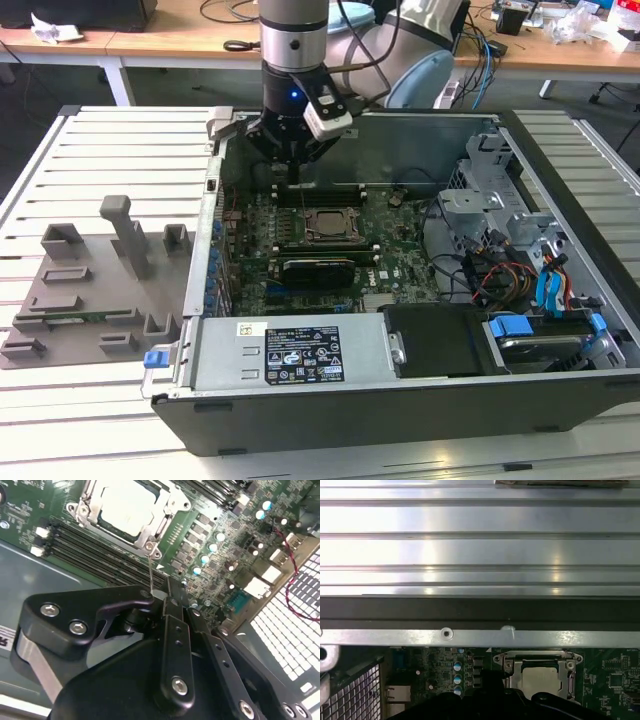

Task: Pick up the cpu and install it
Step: 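Install the first cpu locking lever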

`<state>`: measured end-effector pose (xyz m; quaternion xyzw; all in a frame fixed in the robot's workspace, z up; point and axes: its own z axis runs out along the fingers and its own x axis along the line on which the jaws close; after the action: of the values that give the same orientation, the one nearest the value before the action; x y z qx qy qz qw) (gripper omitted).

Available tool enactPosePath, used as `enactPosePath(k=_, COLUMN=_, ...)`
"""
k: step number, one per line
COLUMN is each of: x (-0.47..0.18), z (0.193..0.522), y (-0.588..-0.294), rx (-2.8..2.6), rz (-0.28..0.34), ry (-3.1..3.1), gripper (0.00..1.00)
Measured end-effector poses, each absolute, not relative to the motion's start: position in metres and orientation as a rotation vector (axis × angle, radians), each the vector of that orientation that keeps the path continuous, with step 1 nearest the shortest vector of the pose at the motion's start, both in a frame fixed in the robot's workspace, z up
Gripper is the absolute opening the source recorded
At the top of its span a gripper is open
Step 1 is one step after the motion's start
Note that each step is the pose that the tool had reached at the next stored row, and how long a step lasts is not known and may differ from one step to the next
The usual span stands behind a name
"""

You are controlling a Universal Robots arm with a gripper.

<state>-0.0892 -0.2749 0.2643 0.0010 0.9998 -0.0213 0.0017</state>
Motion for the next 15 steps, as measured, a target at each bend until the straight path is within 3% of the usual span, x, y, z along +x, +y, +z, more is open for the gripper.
enactPosePath(k=15, x=-0.056, z=0.264, y=-0.275, rx=0.003, rz=-0.067, ry=3.138, gripper=0.11)
